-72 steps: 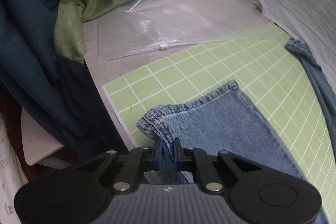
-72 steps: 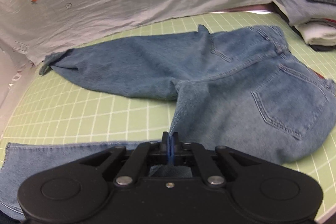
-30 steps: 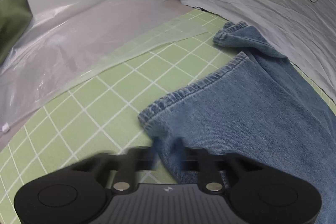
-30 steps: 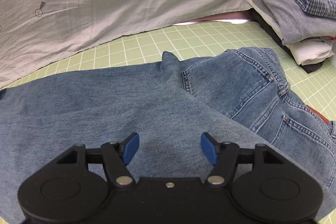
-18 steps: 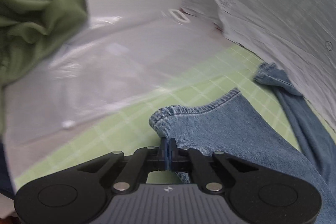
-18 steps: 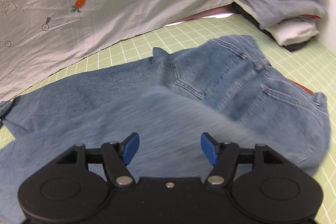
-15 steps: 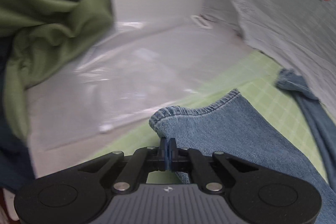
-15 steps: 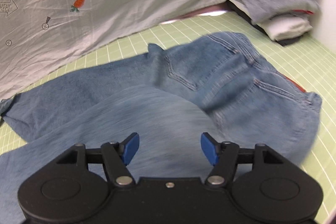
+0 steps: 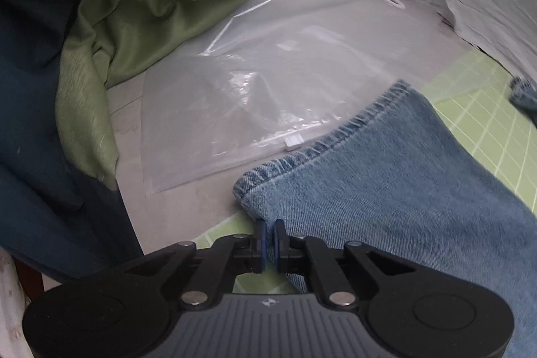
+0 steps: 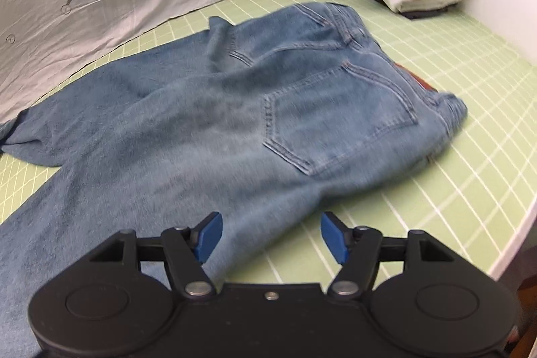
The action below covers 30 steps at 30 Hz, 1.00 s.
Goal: Fold clothes
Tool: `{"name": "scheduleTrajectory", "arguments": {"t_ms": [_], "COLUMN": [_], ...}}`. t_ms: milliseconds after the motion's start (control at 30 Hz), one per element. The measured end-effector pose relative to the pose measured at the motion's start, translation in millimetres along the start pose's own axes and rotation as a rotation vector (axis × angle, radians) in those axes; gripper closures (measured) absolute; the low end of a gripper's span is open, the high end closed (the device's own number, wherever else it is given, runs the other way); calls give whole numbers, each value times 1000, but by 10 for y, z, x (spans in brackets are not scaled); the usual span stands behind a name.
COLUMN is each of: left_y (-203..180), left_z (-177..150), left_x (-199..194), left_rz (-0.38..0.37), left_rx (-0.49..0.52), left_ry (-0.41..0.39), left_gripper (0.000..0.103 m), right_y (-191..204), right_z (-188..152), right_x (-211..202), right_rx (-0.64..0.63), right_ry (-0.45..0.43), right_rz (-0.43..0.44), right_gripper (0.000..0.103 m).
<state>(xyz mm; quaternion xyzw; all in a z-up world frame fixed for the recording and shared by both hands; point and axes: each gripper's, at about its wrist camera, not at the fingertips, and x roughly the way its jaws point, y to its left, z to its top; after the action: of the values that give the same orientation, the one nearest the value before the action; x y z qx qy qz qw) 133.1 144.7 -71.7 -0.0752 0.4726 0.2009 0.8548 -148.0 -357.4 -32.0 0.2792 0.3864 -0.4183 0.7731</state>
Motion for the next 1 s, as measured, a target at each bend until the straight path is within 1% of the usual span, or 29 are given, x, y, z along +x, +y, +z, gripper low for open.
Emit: {"name": "scheduleTrajectory", "arguments": {"t_ms": [33, 67, 100, 133, 167, 233, 300, 433, 500, 567, 600, 633, 667, 700, 733, 767, 867, 933, 967, 1000], "left_y": [-24, -48, -82, -121, -172, -301, -432, -721, -862, -994, -1063, -1129, -1191, -1246, -1296, -1347, -1452, -1505, -1509, -1497], "left_z": [-3, -7, -17, -30, -56, -141, -241, -502, -649, -784, -848, -912, -970, -1021, -1068, -1116, -1231, -1306, -1341, -1374], "left_x": [-31, -73, -128, -189, -250, -369, -481, -692, -783, -866, -895, -918, -929, -926, -917, -908, -849, -798, -781, -769], "left_rz": [-17, -34, -50, -65, -78, -97, -119, -155, -172, -181, -184, -188, -192, -189, -182, -175, -138, -106, -101, -101], "left_rx": [3, 1, -3, -1, 8, 30, 50, 88, 119, 155, 171, 186, 199, 208, 216, 224, 251, 265, 259, 243], "left_ry": [-1, -5, -14, -26, -38, -52, -55, -51, -46, -40, -34, -26, -17, -8, 0, 9, 38, 63, 68, 68], "left_gripper": [73, 66, 53, 46, 43, 31, 28, 27, 26, 24, 23, 22, 22, 22, 22, 22, 22, 22, 22, 19], "right_y": [-66, -147, -228, -314, -428, -676, -978, -1573, -1810, -1944, -1967, -1989, -2012, -2035, -2058, -2080, -2149, -2194, -2217, -2240], "right_z": [6, 20, 34, 52, 85, 159, 229, 359, 426, 491, 521, 550, 580, 609, 639, 668, 757, 816, 845, 875], "right_x": [-3, -6, -8, -7, 5, 42, 118, 337, 471, 570, 534, 498, 462, 427, 391, 355, 247, 175, 139, 104], "right_rx": [20, 47, 75, 104, 144, 227, 332, 531, 575, 580, 550, 519, 489, 458, 428, 397, 305, 244, 214, 183], "right_ry": [-1, -7, -13, -19, -28, -44, -57, -78, -77, -73, -84, -96, -108, -120, -131, -143, -178, -201, -212, -223], "right_rz": [0, 1, 2, 3, 2, -2, -4, 11, 23, 35, 31, 28, 24, 21, 17, 13, 3, -5, -8, -12], "right_gripper": [37, 36, 36, 35, 34, 32, 29, 24, 23, 24, 28, 40, 66, 79, 84, 87, 89, 89, 87, 85]}}
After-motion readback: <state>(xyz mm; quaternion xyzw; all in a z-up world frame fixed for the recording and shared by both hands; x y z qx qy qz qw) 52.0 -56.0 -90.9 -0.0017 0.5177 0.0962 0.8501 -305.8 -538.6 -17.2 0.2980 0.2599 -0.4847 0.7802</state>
